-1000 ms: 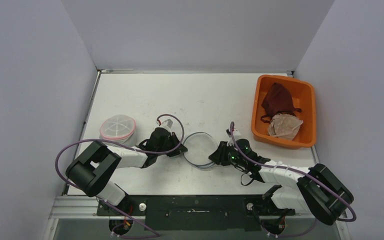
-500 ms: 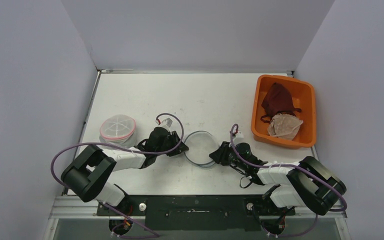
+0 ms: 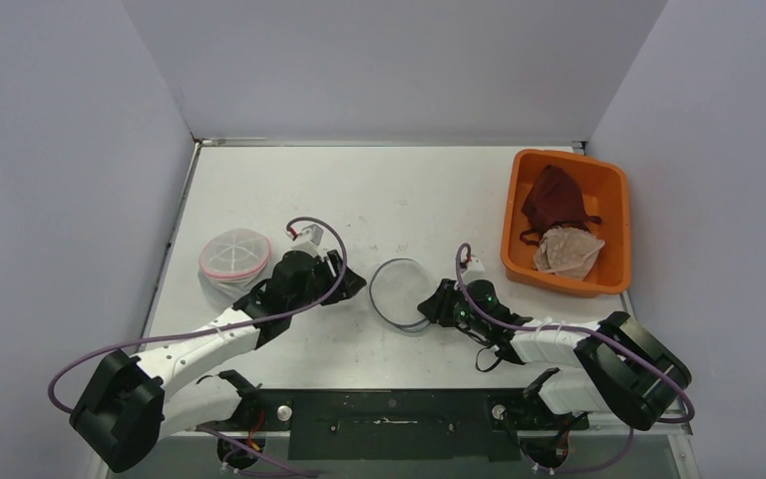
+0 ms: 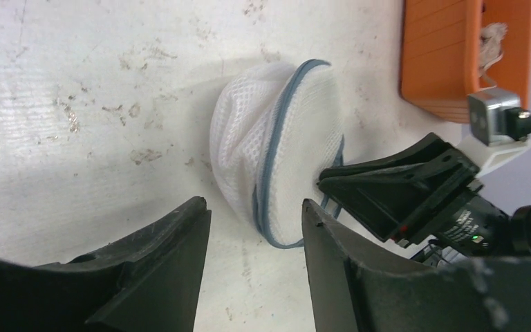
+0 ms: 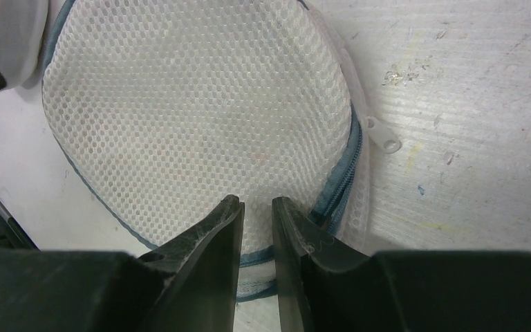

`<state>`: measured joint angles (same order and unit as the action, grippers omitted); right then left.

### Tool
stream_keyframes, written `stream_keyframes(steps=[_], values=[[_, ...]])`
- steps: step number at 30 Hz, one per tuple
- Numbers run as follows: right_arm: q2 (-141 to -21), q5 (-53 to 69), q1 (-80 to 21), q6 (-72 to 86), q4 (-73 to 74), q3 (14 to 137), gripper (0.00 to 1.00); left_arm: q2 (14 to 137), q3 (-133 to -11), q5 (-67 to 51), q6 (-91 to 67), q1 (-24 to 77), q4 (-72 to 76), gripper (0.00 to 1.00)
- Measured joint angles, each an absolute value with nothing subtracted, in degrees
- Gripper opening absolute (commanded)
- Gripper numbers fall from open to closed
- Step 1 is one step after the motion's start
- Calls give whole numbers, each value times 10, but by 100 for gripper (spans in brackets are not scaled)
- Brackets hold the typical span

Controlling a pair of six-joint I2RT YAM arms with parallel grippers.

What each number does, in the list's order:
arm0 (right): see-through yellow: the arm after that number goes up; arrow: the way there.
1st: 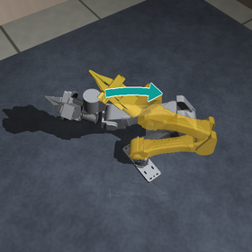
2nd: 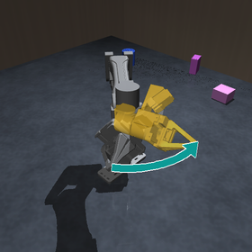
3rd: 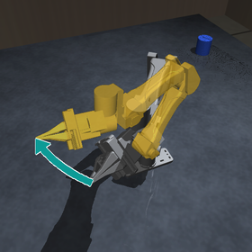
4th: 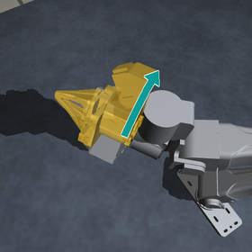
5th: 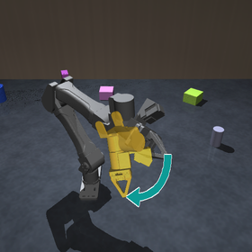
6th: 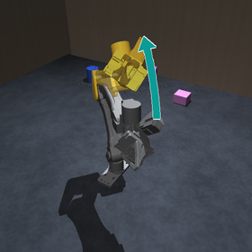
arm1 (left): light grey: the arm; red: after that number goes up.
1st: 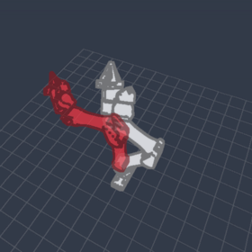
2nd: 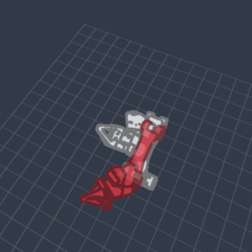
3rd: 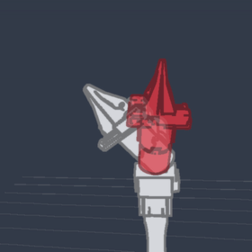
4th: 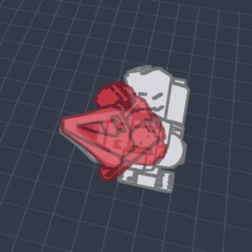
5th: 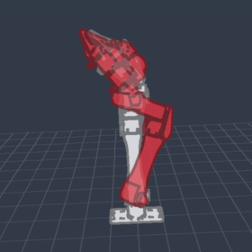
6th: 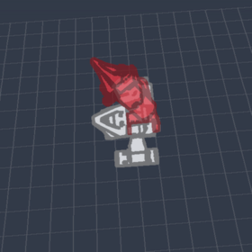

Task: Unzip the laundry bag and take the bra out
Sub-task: Pick up the laundry bag at the center of the board.

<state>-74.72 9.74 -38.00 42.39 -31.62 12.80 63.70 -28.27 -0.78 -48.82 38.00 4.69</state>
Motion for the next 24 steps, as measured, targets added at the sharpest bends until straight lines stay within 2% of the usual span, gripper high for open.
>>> stream_keyframes(steps=[5,9,12,24], values=[[-747,93,-380,418,-309,132,25,632,-305,-16,-484,387,69,35],[-747,90,-383,413,-305,134,25,700,-356,-43,-477,416,109,22],[-747,89,-383,411,-301,136,25,761,-384,-51,-471,435,137,16],[-743,84,-387,406,-296,137,25,889,-366,22,-457,425,161,9]])
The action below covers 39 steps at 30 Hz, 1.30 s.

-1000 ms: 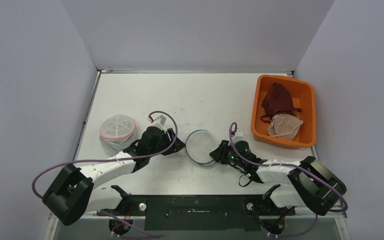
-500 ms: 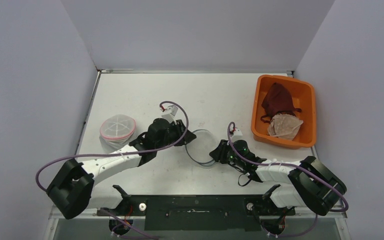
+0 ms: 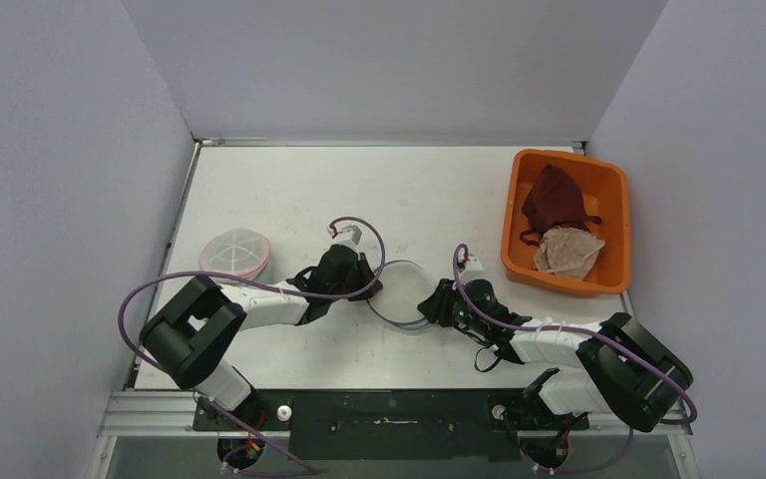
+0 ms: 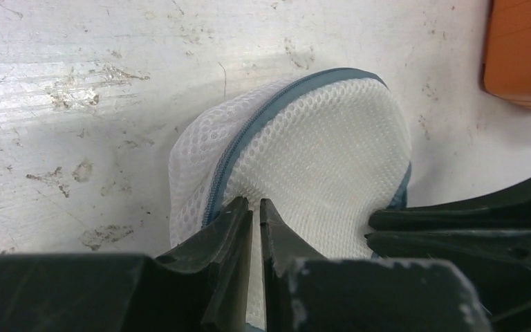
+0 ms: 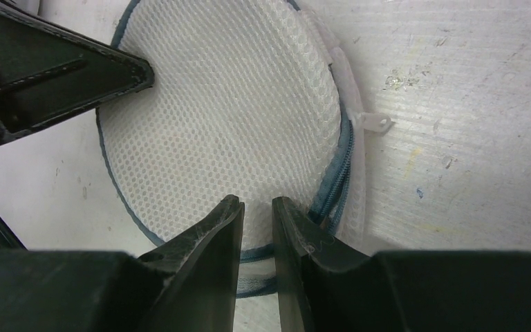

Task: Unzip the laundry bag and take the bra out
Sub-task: Pick up the laundry bag at the center of the board.

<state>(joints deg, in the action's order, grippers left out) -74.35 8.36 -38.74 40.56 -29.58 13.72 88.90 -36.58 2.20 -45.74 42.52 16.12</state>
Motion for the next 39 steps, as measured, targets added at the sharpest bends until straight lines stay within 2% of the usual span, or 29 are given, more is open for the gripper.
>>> stream_keyframes(steps=[16,21,27,35,39], values=[[-769,62,-391,423,-371,113,25,963,-337,38,-474,420,286,8],[-761,60,-391,428,-371,111,29,959,-319,37,-479,419,316,10],[-691,53,-391,413,-273,132,42,903,-310,46,-471,430,268,20],[-628,48,-391,390,-146,186,60,885,-310,46,-473,430,224,34],[-593,46,-390,383,-100,203,72,860,-310,46,-474,430,199,39]])
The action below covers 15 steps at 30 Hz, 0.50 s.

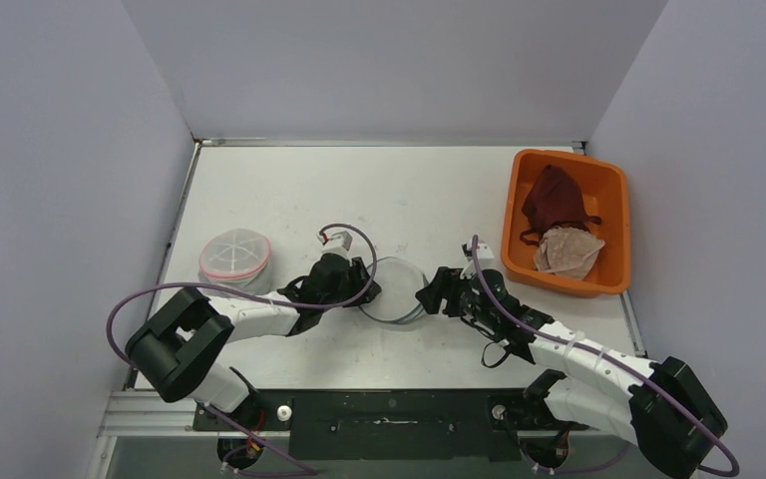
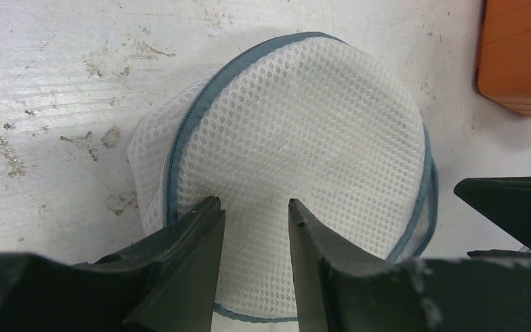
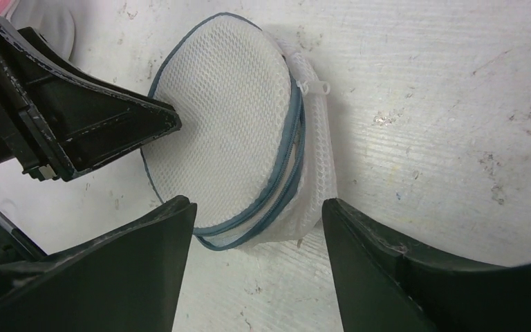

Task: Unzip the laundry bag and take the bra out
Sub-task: Pick up the laundry bag at the center of the board.

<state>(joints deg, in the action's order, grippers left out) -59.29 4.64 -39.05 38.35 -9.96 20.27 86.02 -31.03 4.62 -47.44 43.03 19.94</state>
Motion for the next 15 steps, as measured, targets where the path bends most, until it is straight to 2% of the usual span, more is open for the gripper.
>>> stream_keyframes(steps=[8,15], values=[[-577,57,-376,416,-77,206,95,790,-313,46,-475,431,156,42],[-630,90,-356,484,-126,199,96,784,-319,47,-475,435,148,42]])
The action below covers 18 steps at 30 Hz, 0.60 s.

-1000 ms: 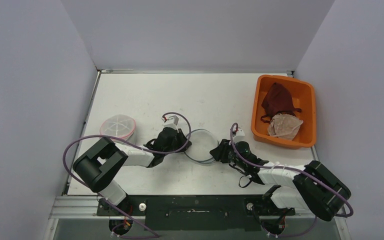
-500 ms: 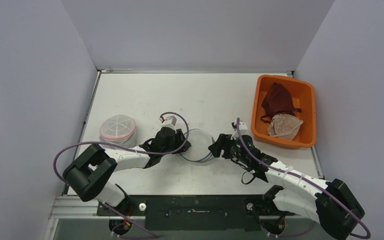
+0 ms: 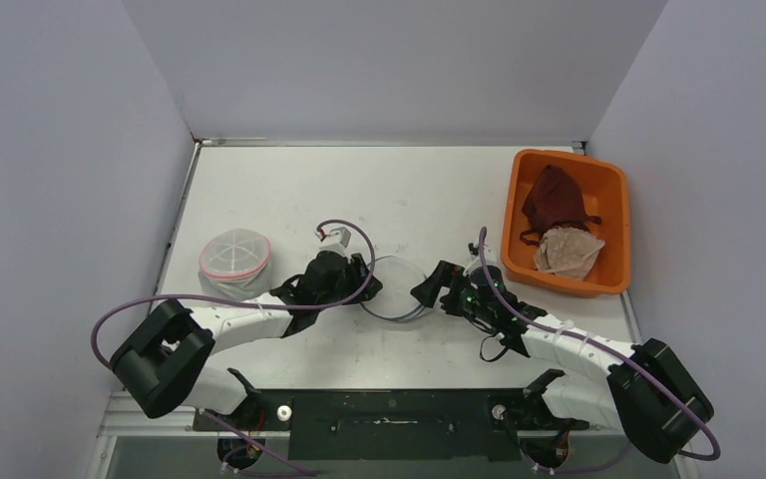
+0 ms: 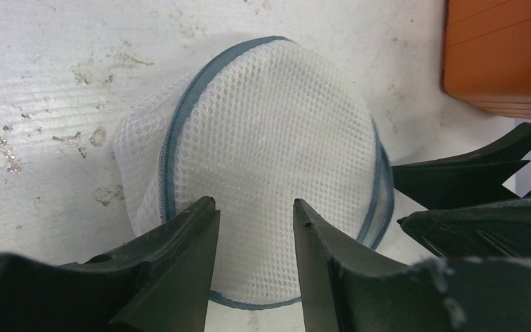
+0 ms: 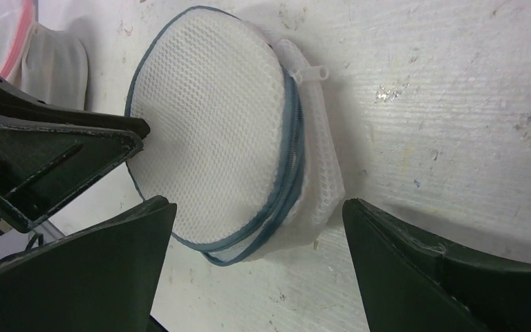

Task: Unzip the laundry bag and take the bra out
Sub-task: Pick up the laundry bag at the center of the board.

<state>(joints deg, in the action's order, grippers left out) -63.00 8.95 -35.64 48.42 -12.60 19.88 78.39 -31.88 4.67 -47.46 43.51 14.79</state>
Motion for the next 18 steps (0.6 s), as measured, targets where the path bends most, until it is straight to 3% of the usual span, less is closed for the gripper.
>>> stream_keyframes(steps=[13,18], values=[[-696,101,-352,576,-193,163,90,864,-320,44,-474,452,181,42],[-725,103,-352,592,-234,163,78,872,-320,43,-474,455,196,42]])
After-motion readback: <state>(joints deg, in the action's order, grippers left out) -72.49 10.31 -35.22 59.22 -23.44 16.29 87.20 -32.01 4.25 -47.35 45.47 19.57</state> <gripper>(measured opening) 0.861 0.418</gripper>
